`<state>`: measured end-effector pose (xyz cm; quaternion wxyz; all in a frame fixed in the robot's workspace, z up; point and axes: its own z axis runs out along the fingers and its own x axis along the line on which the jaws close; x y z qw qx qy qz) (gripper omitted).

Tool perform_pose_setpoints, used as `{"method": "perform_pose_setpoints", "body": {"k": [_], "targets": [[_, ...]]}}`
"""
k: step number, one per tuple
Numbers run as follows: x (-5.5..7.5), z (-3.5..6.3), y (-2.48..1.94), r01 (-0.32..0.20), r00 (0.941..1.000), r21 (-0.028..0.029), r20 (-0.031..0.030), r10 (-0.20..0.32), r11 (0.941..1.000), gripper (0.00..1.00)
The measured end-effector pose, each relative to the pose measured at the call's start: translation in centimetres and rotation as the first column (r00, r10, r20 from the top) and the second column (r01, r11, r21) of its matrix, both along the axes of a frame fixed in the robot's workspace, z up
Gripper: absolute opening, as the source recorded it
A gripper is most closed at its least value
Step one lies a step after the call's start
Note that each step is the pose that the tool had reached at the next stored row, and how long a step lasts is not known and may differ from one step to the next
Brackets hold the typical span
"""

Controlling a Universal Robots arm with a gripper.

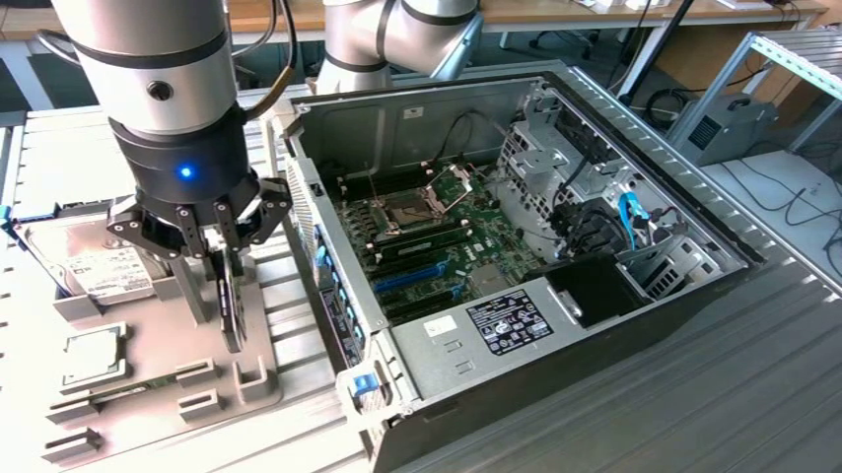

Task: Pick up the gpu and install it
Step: 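Pick up the gpu and move the gpu toward the slot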

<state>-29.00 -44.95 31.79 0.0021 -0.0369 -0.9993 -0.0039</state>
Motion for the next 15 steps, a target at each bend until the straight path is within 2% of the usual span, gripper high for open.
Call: {"method": "perform_pose_setpoints", "body": {"k": [15], "targets": [[0.0,0.76,0.0,0.0,1.0,0.0,0.0,0.0,1.0,0.26]]}}
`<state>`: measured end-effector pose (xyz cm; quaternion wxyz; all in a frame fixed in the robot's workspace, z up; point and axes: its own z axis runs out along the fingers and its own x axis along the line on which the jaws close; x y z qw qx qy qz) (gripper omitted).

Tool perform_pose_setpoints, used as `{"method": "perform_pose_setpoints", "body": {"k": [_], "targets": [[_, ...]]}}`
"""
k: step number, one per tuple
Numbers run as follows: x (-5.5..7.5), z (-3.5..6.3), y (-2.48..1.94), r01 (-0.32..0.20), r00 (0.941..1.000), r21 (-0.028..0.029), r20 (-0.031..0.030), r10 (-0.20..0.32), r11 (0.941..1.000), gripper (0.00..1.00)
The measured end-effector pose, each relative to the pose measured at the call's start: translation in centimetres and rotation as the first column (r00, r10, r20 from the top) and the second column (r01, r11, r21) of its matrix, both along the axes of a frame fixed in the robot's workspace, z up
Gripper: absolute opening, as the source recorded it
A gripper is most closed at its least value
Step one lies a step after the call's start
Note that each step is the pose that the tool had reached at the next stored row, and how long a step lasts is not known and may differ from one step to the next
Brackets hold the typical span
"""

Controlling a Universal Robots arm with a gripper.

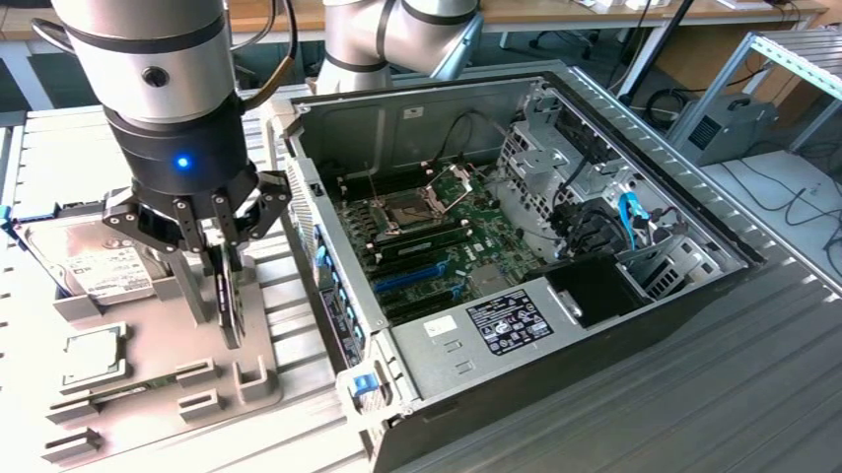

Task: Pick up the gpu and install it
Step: 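Pick up the gpu and move the gpu toward the slot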

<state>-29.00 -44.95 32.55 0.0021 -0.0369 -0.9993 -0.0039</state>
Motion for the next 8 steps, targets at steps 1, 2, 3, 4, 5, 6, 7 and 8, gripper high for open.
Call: {"method": "perform_pose_setpoints", "body": {"k": [1,2,3,4,5,6,7,8], "targets": [[0.0,0.06,0.0,0.0,1.0,-0.0001,-0.0001,0.0,1.0,0.26],[0.0,0.11,0.0,0.0,1.0,-0.0001,0.0,0.0,1.0,0.26],[0.0,0.18,0.0,0.0,1.0,0.0,0.0,0.0,1.0,0.26],[0.0,0.26,0.0,0.0,1.0,0.0,0.0,0.0,1.0,0.26],[0.0,0.32,0.0,0.0,1.0,0.0,0.0,0.0,1.0,0.26],[0.0,0.37,0.0,0.0,1.0,0.0,0.0,0.0,1.0,0.26],[0.0,0.43,0.0,0.0,1.0,-0.0001,0.0,0.0,1.0,0.26],[0.0,0.49,0.0,0.0,1.0,0.0,0.0,0.0,1.0,0.26]]}}
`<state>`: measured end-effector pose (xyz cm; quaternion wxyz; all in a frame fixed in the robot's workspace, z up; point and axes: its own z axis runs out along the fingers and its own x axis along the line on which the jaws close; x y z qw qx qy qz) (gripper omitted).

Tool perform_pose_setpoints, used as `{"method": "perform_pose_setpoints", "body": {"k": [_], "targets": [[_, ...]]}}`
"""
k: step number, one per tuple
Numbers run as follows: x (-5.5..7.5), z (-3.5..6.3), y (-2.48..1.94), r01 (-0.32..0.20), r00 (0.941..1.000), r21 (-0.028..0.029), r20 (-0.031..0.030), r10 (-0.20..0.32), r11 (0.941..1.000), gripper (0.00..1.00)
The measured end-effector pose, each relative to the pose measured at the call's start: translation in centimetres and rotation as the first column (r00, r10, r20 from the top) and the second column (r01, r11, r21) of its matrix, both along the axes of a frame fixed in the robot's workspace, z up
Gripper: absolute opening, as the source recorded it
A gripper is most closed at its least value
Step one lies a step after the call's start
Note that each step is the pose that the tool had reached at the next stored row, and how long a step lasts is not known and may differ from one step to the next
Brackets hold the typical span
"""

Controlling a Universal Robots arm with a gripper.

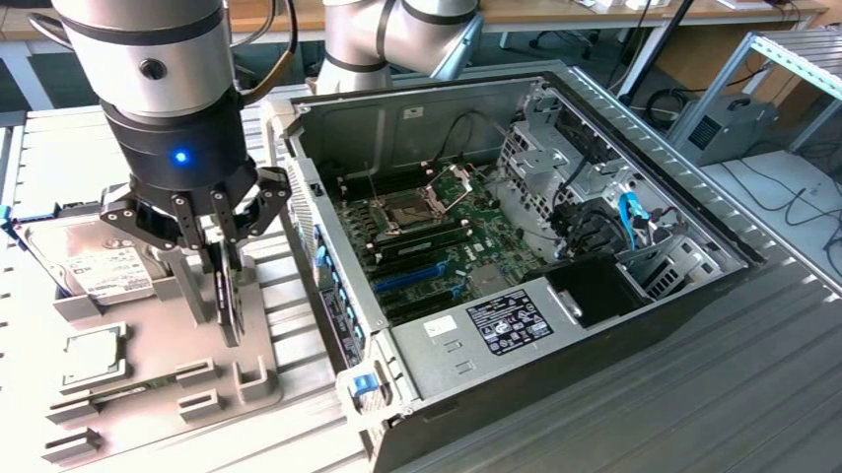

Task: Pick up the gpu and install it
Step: 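Pick up the gpu and move the gpu toward the slot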

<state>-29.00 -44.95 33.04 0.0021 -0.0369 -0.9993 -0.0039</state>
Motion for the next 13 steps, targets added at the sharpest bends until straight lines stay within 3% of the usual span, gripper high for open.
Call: {"method": "perform_pose_setpoints", "body": {"k": [13], "targets": [[0.0,0.62,0.0,0.0,1.0,0.0,0.0001,0.0,1.0,0.26]]}}
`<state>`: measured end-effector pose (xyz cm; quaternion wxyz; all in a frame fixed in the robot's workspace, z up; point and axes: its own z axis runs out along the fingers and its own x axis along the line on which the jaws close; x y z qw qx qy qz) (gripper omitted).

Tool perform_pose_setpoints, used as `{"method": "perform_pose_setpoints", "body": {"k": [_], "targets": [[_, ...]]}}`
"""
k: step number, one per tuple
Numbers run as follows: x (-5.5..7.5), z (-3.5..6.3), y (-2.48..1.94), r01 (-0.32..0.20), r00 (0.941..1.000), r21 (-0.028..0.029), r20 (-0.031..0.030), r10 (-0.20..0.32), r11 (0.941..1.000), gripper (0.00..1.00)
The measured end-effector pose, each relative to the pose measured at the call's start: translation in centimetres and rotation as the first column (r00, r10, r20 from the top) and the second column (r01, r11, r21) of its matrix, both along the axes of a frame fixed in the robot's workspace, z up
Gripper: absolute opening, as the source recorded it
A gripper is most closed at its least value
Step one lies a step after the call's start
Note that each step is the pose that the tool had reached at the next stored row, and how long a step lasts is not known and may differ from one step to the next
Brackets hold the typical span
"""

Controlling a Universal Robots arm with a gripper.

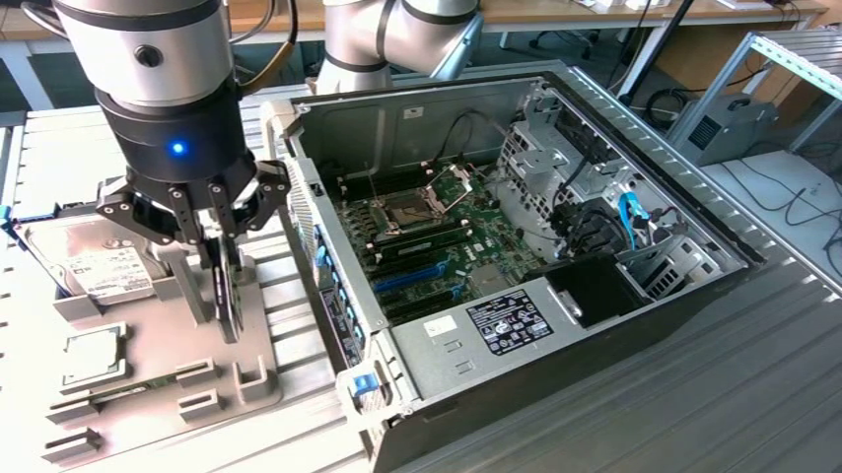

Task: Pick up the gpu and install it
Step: 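Pick up the gpu and move the gpu toward the slot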

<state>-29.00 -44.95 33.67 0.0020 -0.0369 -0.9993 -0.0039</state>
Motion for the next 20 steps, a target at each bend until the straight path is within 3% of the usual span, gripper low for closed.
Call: {"method": "perform_pose_setpoints", "body": {"k": [20], "targets": [[0.0,1.03,0.0,0.0,1.0,0.0,0.0,0.0,1.0,0.26]]}}
